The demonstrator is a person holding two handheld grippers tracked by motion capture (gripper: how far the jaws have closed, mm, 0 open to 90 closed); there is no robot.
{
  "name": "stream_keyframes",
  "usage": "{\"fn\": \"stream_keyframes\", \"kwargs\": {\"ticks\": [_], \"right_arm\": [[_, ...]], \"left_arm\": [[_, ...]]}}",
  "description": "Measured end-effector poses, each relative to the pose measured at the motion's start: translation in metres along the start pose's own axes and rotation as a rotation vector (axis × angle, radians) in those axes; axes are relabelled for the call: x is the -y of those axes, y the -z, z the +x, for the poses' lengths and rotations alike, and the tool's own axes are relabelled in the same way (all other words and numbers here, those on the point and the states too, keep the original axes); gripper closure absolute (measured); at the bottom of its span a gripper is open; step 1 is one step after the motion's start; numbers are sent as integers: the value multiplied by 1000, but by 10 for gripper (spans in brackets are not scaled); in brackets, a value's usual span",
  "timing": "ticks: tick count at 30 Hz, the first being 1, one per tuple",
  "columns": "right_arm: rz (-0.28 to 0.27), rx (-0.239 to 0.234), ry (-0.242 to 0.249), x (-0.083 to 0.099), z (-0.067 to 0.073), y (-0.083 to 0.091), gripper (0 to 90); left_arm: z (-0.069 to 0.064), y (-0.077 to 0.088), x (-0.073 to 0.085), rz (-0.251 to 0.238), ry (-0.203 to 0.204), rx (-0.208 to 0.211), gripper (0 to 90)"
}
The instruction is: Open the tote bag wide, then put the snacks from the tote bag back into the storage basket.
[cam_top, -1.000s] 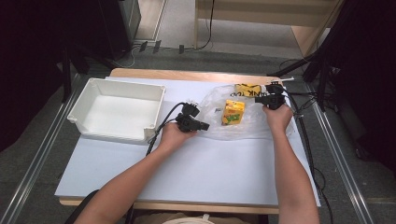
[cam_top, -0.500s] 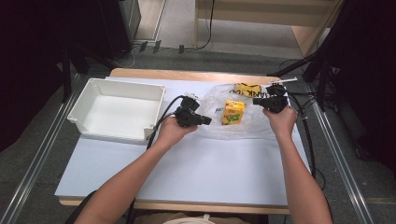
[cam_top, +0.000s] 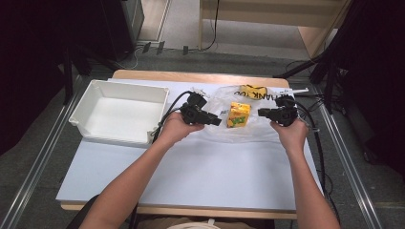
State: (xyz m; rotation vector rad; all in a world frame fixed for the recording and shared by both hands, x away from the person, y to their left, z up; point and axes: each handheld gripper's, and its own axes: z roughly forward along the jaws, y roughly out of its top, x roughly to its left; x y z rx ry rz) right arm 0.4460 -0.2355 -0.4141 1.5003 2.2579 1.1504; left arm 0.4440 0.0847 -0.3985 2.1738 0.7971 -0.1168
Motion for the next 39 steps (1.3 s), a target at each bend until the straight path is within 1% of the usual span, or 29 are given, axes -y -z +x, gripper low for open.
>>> {"fn": "stream_keyframes", "kwargs": {"ticks": [1,3,4,5,7,10,12,14,15,18,22,25,29,31,36,38,39], "right_arm": [[-8,-4,-4,3,1,1,798],[10,2,-3,7,2,3,792],[7,0,-2,9,3,4,783],[5,-10,-10,11,3,5,760],[18,-16,-13,14,4,7,731],[19,-16,-1,19,7,11,676],[21,-15,3,22,9,14,616],[18,-17,10,25,12,16,589],[15,-25,15,27,13,17,579],[30,-40,33,32,19,20,563],[22,-53,29,38,24,25,510],[24,-67,35,44,29,28,495],[19,-70,56,52,35,34,479],[21,-71,56,55,37,36,463],[26,-75,58,64,40,39,455],[25,-79,57,66,41,40,455],[20,-74,58,68,42,41,455]], "left_arm": [[-1,0,-1,-2,-5,-6,638],[-2,0,-1,-10,-15,-8,607],[-2,0,-2,-12,-18,-6,603],[-2,0,-2,-9,-21,-7,594],[-2,0,-2,-13,-19,-3,562],[-1,1,-2,-15,-24,0,527],[-1,0,-2,-12,-26,-7,502],[-2,-1,-2,-3,-33,-8,480],[-2,-1,-2,-1,-35,-12,474],[-2,-1,-2,-4,-33,-5,467],[-3,-2,-3,-9,-45,-8,456],[-3,-3,-3,-20,-42,-9,455],[-2,-4,-4,-25,-48,-13,452],[-3,-5,-5,-33,-45,-11,449],[-3,-9,-6,-19,-62,-13,437],[-2,-10,-6,-15,-55,-21,436],[-2,-10,-7,-23,-57,-19,431]]}}
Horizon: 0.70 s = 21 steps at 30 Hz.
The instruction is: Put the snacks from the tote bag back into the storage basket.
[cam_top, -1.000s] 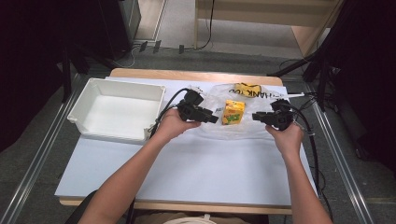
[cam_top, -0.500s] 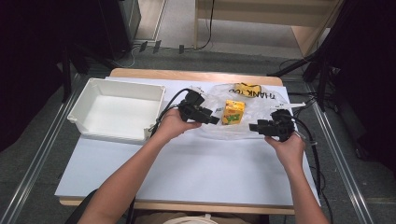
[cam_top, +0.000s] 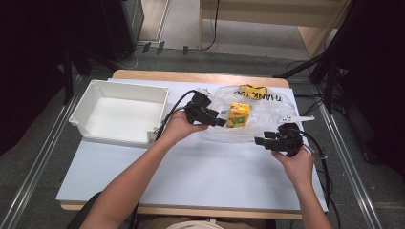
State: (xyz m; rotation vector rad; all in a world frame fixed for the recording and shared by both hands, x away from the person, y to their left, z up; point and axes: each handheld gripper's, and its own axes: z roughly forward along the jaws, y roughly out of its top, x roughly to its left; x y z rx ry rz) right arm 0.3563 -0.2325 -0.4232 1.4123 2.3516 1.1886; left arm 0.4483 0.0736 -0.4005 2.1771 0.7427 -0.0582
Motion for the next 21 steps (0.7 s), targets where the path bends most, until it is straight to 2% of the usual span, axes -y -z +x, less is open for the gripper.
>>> {"fn": "stream_keyframes", "kwargs": {"ticks": [3,8,11,13,16,21], "right_arm": [[8,5,14,5,4,-1,456],[20,-14,4,9,7,-2,446],[21,-19,4,10,9,-1,442],[20,-19,9,10,10,-1,443],[41,-16,26,14,13,-4,443],[62,-15,34,16,15,-8,443]], "left_arm": [[1,-2,-1,-23,-2,12,432],[-1,-6,-7,-12,-22,12,432],[0,-10,-10,-18,-10,13,431],[0,-13,-13,-6,-16,-7,431],[2,-17,-14,-25,-7,-4,430],[2,-22,-19,-15,-16,-18,429]]}}
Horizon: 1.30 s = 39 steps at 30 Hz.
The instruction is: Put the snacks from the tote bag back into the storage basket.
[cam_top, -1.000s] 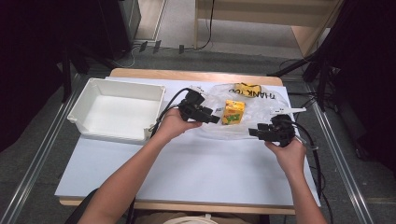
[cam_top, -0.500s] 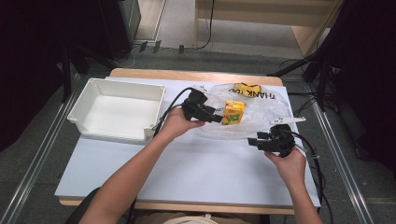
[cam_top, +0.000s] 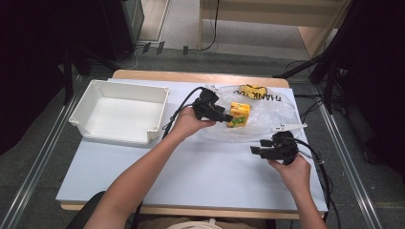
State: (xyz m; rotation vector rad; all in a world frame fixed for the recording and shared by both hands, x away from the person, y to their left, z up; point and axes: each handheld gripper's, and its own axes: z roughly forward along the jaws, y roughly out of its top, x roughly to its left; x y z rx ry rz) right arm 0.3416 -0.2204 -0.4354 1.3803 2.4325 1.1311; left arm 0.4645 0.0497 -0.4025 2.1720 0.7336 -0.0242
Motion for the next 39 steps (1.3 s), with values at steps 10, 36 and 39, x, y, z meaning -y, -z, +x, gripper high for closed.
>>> {"fn": "stream_keyframes", "kwargs": {"ticks": [10,36,39], "right_arm": [[-5,0,-12,0,-2,1,443],[-2,-13,-33,1,-5,-1,443],[-2,-16,-35,1,-6,-2,443]], "left_arm": [[4,-8,-10,-16,-23,-26,408],[6,-50,-13,-38,-88,24,323],[5,-54,-14,-35,-89,29,323]]}}
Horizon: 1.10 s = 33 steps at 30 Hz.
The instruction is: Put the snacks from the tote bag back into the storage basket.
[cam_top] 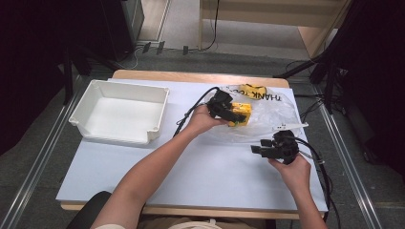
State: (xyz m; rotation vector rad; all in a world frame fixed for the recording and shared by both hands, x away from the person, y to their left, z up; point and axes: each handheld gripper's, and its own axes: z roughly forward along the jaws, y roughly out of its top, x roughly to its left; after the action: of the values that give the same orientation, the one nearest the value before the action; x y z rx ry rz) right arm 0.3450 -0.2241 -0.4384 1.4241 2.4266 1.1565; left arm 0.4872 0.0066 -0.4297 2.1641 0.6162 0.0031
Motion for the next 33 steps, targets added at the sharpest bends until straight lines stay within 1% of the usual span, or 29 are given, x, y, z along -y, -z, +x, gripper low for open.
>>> {"fn": "stream_keyframes", "kwargs": {"ticks": [2,3,5,6,10,14,18,19,21,24,25,27,30,33], "right_arm": [[2,-2,-2,0,0,-1,443],[3,-3,-2,0,0,-1,443],[3,-3,-1,0,0,-1,443],[3,-3,0,0,0,-1,443],[3,-4,0,0,0,-1,444],[4,-5,-1,0,0,-1,444],[4,-6,-1,0,0,-1,444],[4,-6,-1,0,0,-1,444],[4,-6,-1,0,0,-1,444],[4,-6,-1,0,0,-1,444],[4,-6,-1,0,0,-1,444],[4,-6,-1,0,0,-1,445],[3,-6,-3,0,0,-1,445],[5,-4,-1,0,-1,-1,445]], "left_arm": [[0,0,0,7,1,0,336],[0,1,0,12,-3,0,358],[0,3,1,25,-6,4,439],[-1,3,1,28,-8,1,453],[-3,3,0,42,-31,-13,463],[-7,4,-1,63,-59,-43,483],[-9,6,-1,79,-69,-38,494],[-10,6,-1,87,-77,-38,496],[-12,7,-1,95,-86,-29,498],[-14,8,0,98,-94,-31,499],[-14,8,0,99,-102,-33,501],[-14,9,0,92,-89,-36,506],[-14,10,-1,93,-76,-27,513],[-16,12,-2,102,-78,-20,516]]}}
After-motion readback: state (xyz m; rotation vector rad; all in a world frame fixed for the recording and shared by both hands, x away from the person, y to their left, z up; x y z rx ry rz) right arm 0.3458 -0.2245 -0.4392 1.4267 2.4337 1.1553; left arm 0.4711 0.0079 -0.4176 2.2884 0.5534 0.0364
